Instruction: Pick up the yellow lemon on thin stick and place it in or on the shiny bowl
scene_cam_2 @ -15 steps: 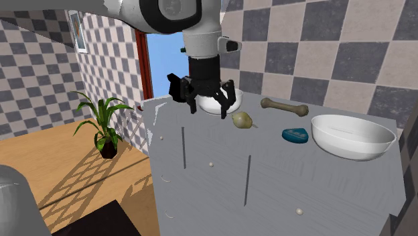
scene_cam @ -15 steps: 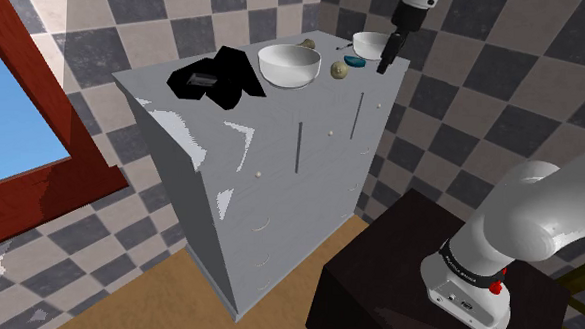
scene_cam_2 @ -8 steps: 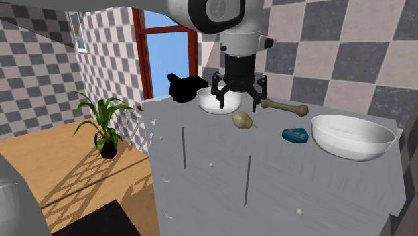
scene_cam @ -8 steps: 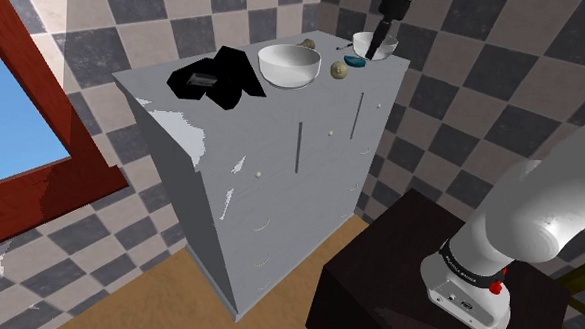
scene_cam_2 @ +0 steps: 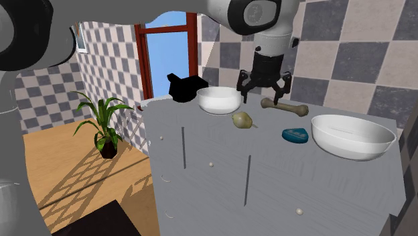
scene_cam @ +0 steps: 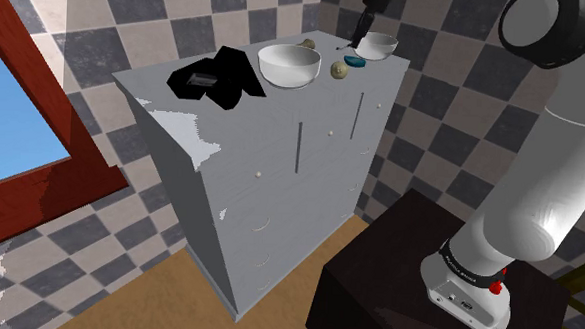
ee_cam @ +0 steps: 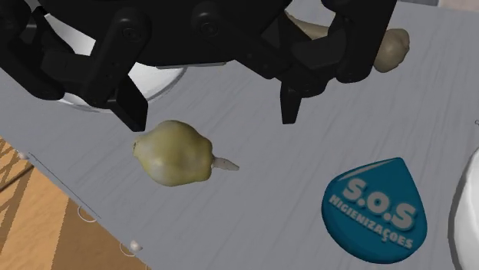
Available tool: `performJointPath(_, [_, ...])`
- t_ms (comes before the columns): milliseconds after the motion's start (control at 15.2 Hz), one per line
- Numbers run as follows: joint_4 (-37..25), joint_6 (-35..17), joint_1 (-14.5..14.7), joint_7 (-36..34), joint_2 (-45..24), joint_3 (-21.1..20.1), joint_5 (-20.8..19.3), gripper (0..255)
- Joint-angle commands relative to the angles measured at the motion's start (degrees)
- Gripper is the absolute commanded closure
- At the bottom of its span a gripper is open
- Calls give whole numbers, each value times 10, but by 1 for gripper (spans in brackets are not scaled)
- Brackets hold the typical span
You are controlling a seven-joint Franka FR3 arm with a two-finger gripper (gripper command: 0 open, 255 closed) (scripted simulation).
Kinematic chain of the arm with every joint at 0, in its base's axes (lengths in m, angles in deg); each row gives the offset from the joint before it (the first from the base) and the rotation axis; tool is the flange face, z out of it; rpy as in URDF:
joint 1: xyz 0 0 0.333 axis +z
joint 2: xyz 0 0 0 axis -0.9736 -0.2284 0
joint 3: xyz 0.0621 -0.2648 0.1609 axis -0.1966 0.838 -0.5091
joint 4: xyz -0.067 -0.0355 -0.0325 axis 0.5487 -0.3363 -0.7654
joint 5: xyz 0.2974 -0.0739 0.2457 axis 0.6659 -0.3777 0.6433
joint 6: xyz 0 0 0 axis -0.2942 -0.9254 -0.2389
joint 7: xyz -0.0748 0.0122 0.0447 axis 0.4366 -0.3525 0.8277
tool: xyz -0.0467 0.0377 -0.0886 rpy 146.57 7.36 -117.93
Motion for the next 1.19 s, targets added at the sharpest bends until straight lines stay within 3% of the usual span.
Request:
performJointPath(0, [0, -8, -1, 7, -10, -2, 8, 0])
performJointPath(330, [35, -48, 6, 11, -14, -6, 11, 0])
performJointPath(858, [35, -48, 6, 11, -14, -6, 11, 0])
performJointPath(924, [35, -48, 6, 11, -14, -6, 11, 255])
performJointPath(1122, [35, -48, 6, 11, -14, -6, 11, 255])
